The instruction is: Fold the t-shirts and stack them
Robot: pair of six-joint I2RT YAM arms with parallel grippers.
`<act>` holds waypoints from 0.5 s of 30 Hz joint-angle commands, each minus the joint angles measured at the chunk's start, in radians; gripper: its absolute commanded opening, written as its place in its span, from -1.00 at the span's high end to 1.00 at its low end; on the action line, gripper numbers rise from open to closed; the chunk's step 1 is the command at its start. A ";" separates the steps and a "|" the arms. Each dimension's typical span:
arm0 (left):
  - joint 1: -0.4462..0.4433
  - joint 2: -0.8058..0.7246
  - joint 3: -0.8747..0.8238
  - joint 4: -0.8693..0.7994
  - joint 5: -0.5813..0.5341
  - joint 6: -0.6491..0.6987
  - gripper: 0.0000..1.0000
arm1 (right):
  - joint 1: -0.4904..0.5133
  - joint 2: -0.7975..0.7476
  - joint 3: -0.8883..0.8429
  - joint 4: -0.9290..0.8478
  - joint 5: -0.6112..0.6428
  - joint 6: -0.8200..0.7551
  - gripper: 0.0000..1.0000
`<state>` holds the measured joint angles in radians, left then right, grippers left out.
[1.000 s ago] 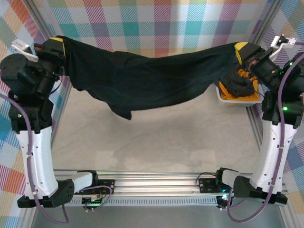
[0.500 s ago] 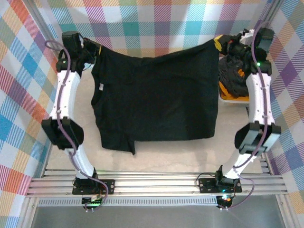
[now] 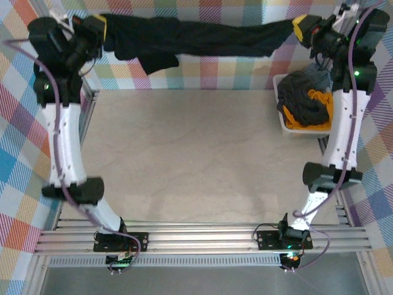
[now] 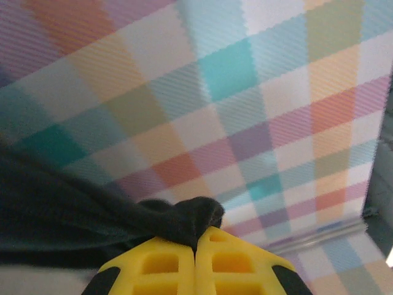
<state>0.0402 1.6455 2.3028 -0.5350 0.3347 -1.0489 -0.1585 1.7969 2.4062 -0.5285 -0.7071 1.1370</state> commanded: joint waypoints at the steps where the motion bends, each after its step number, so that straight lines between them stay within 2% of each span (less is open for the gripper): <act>1: -0.014 -0.192 -0.455 -0.036 -0.007 0.048 0.99 | 0.002 -0.194 -0.380 -0.085 0.071 -0.118 1.00; 2: -0.016 -0.271 -0.617 0.002 -0.007 0.042 0.91 | 0.001 -0.275 -0.547 -0.078 0.107 -0.134 1.00; 3: -0.016 -0.324 -0.733 -0.007 -0.022 0.040 0.70 | 0.001 -0.335 -0.678 -0.074 0.138 -0.147 0.96; 5: -0.014 -0.406 -0.934 -0.096 -0.084 0.063 -0.17 | 0.003 -0.453 -0.985 -0.059 0.208 -0.172 0.33; 7: -0.011 -0.431 -1.065 -0.145 -0.118 0.127 -0.68 | 0.005 -0.523 -1.221 -0.030 0.268 -0.204 0.06; 10: -0.015 -0.435 -1.222 -0.203 -0.137 0.223 -0.70 | 0.040 -0.567 -1.442 -0.002 0.297 -0.283 0.03; 15: -0.038 -0.468 -1.446 -0.116 -0.105 0.220 -0.46 | 0.185 -0.590 -1.567 0.004 0.376 -0.361 0.05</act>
<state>0.0208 1.2297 0.9012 -0.6865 0.2298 -0.8730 -0.0292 1.2572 0.8436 -0.5785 -0.3855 0.8646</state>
